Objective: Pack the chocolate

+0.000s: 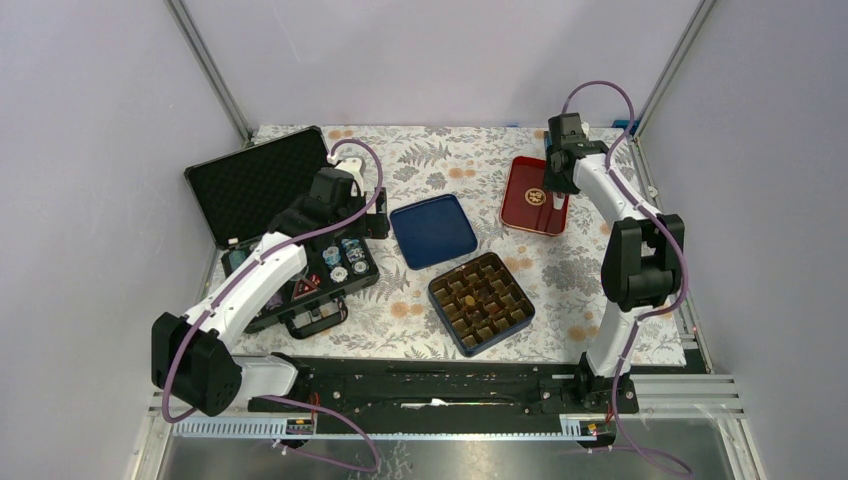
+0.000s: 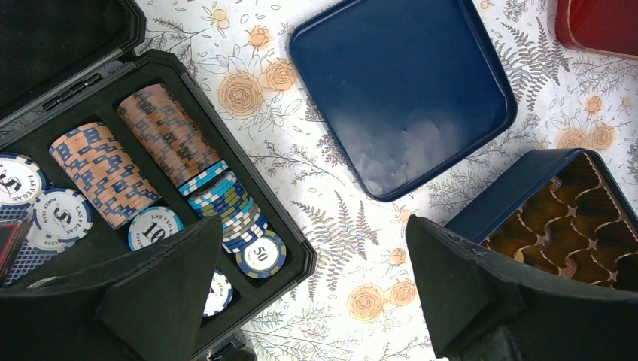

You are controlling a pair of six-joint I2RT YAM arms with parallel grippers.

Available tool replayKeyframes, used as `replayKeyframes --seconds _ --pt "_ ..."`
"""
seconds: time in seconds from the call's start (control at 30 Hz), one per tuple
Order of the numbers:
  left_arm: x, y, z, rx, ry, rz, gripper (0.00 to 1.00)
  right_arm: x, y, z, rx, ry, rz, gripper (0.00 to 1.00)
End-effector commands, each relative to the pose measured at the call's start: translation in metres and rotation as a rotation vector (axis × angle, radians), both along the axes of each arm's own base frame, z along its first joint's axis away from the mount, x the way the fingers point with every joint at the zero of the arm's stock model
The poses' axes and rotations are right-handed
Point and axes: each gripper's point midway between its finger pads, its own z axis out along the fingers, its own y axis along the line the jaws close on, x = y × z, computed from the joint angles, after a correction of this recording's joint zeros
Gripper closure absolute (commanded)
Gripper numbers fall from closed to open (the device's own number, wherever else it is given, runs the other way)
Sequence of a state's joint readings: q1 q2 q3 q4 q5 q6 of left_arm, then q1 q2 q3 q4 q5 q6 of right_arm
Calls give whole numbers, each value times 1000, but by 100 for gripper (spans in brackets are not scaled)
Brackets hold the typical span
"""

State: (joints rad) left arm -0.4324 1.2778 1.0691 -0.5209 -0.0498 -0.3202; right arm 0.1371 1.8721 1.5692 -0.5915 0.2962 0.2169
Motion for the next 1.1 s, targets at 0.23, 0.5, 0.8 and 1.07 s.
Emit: replayKeyframes --seconds 0.23,0.5,0.8,1.07 --pt "12 1 9 4 -49 13 1 29 -10 15 -18 -77 -10 57" --pt "12 3 8 12 -50 20 1 33 -8 12 -8 -81 0 56" --pt "12 3 4 17 -39 19 1 34 -8 10 -11 -85 6 55" --pt "12 3 2 19 -32 20 1 36 -4 3 5 -75 21 54"
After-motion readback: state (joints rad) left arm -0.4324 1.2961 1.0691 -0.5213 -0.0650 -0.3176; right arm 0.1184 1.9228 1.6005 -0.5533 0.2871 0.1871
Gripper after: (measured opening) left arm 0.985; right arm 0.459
